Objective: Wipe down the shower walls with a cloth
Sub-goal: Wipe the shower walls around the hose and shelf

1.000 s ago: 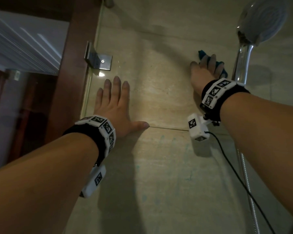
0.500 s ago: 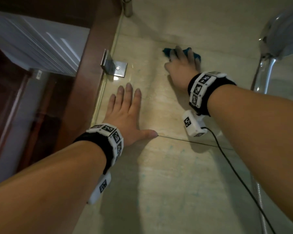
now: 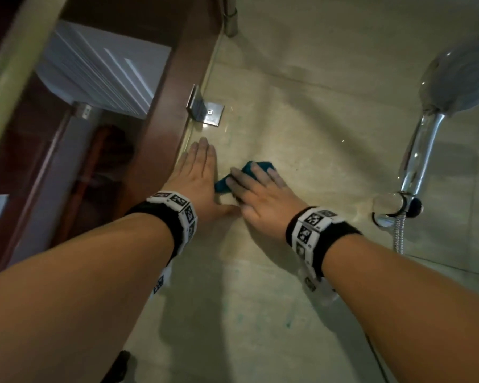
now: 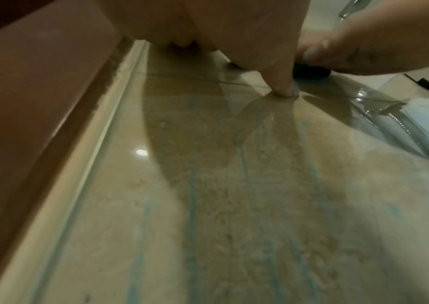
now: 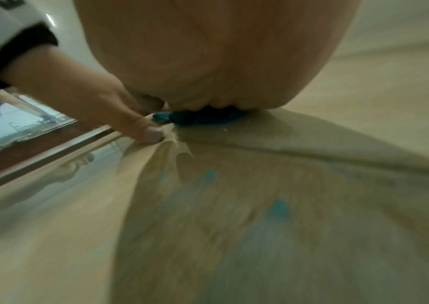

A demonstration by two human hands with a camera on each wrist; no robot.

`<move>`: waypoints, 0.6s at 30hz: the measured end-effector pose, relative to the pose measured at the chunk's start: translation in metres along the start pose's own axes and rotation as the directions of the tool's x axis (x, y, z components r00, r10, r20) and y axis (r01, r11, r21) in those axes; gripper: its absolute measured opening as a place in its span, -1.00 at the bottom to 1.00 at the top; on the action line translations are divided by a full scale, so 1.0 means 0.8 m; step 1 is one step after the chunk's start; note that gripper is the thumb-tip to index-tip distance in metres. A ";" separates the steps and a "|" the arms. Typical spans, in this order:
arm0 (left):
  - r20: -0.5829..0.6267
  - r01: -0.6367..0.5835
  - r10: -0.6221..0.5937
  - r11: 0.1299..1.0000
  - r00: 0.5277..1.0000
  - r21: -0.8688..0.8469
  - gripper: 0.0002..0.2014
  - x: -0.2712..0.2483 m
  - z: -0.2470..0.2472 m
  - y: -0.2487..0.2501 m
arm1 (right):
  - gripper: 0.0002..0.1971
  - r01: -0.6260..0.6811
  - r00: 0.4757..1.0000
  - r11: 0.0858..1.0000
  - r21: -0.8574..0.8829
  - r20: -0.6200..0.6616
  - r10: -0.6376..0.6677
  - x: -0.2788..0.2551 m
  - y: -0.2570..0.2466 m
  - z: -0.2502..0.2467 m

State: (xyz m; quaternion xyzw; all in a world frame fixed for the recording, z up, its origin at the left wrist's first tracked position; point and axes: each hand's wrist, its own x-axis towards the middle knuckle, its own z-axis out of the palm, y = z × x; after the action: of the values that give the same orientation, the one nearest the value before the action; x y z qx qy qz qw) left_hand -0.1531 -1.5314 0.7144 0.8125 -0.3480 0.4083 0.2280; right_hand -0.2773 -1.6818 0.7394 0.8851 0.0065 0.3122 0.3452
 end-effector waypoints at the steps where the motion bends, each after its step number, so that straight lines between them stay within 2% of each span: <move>1: 0.009 0.000 0.000 1.000 1.000 0.010 0.41 0.000 0.000 -0.001 | -0.15 -0.026 0.999 1.000 -0.003 -0.021 0.026 0.008 0.009 -0.009; 4: 0.009 0.002 -0.002 1.000 1.000 0.018 0.44 -0.001 0.003 -0.002 | -0.38 -0.185 0.978 0.983 0.022 -0.096 0.186 0.048 0.051 -0.037; 7: 0.013 -0.003 0.002 0.999 1.000 0.034 0.42 0.001 0.006 -0.003 | -0.39 -0.300 0.945 0.954 -0.009 -0.138 0.296 0.090 0.089 -0.069; 10: 0.016 0.000 -0.001 0.999 1.000 0.046 0.42 0.002 0.007 -0.003 | -0.42 -0.365 0.909 0.930 0.051 -0.196 0.368 0.136 0.103 -0.099; 14: 0.019 -0.002 0.001 0.998 1.000 0.055 0.42 0.003 0.009 -0.005 | -0.40 -0.355 0.904 0.935 0.018 -0.247 0.348 0.168 0.095 -0.107; 18: 0.017 -0.009 0.008 0.999 1.000 0.050 0.42 0.003 0.009 -0.005 | -0.40 -0.247 0.950 0.965 -0.089 -0.221 0.222 0.156 0.077 -0.085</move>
State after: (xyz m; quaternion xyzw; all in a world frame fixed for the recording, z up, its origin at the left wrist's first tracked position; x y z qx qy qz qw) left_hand -0.1454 -1.5348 0.7122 0.8197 -0.3432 0.4111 0.2031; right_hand -0.2276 -1.6589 0.8842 0.8202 -0.0805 0.4423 0.3538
